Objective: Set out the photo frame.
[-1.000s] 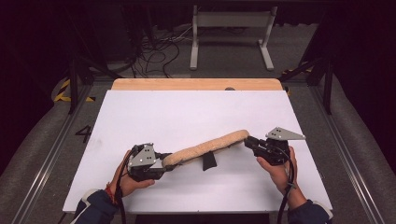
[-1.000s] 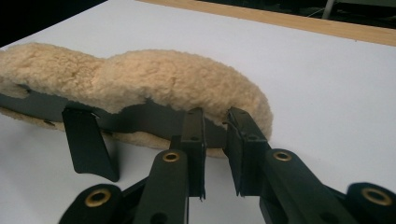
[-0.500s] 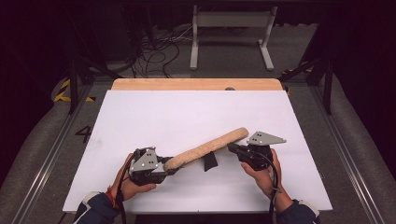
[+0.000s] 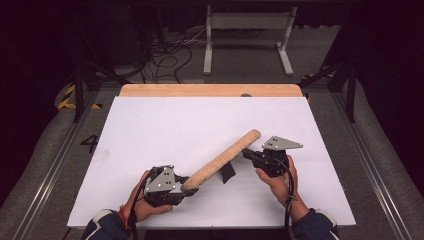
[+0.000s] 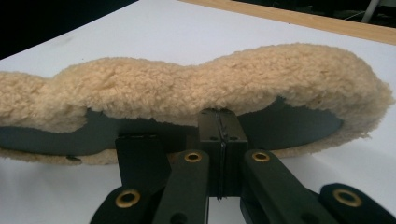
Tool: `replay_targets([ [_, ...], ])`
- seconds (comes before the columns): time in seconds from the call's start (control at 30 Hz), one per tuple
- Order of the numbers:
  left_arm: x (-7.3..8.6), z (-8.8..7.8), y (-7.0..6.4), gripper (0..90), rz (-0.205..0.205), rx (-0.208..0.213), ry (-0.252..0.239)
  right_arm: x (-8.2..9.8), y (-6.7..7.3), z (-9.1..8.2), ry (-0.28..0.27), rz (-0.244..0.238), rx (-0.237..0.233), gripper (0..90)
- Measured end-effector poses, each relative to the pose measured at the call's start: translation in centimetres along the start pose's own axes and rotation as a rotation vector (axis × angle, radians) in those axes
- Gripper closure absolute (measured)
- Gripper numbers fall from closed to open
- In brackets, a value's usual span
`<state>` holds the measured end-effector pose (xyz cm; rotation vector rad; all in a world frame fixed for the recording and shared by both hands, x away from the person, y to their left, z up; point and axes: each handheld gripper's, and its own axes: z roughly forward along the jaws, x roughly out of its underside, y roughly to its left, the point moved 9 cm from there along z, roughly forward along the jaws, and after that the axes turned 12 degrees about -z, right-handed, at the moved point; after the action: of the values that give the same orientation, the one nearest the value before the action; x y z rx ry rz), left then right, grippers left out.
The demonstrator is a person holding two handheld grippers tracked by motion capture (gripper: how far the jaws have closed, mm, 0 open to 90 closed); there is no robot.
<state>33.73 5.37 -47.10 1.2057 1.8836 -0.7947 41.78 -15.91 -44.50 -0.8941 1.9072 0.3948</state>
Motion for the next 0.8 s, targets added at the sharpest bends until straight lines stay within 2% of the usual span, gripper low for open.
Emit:
replay_targets([
  [0.1, -0.1, 0.3, -0.3, 64.1, 0.004, 0.003, -0.001, -0.2, -0.2, 0.3, 0.002, -0.002, 0.002, 90.0],
  [0.4, -0.5, 1.4, -1.5, 63.8, 0.016, 0.051, 0.015, -0.5, -0.8, 1.1, 0.013, 0.003, -0.001, 90.0],
  [0.63, -0.8, 1.9, -2.0, 62.6, 0.01, 0.04, 0.013, -0.9, -1.1, 1.6, 0.034, 0.003, -0.008, 89.9],
  [0.8, -1.1, 2.3, -2.3, 60.7, 0.0, 0.04, 0.01, -1.1, -1.3, 1.9, 0.039, 0.022, -0.014, 89.2],
])
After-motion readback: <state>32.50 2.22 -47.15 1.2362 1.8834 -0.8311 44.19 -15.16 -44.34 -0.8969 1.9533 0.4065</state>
